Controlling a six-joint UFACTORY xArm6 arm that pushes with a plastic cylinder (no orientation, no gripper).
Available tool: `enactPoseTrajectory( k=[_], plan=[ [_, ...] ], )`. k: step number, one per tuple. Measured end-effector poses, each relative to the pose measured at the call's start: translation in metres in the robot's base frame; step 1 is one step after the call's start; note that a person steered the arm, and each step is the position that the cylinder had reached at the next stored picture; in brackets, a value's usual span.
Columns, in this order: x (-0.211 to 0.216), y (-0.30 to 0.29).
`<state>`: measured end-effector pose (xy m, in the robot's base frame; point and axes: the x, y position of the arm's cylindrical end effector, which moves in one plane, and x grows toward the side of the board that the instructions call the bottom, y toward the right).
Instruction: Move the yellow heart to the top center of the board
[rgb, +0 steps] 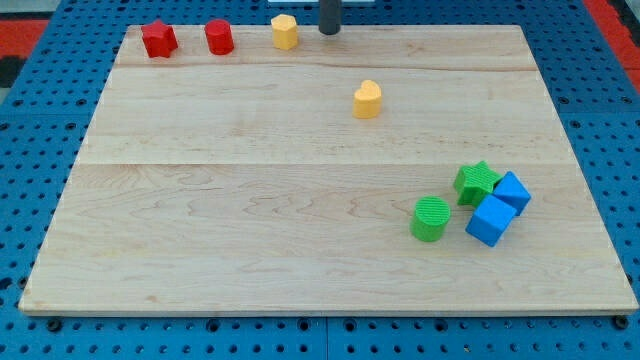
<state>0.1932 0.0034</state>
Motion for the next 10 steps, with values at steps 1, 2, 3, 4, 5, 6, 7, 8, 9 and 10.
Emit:
enactPoseTrajectory(
  k=[1,2,3,4,5,6,7,8,9,10],
  plan=[
    [-0.001,-0.016],
    [0.002,-0.034],
    [0.025,-0.04],
    [0.047,-0.026],
    [0.086,0.008],
    [0.126,-0.016],
    [0.176,0.011],
    [0.195,0.045],
    [0.176,0.094],
    [0.14,0.088]
  ],
)
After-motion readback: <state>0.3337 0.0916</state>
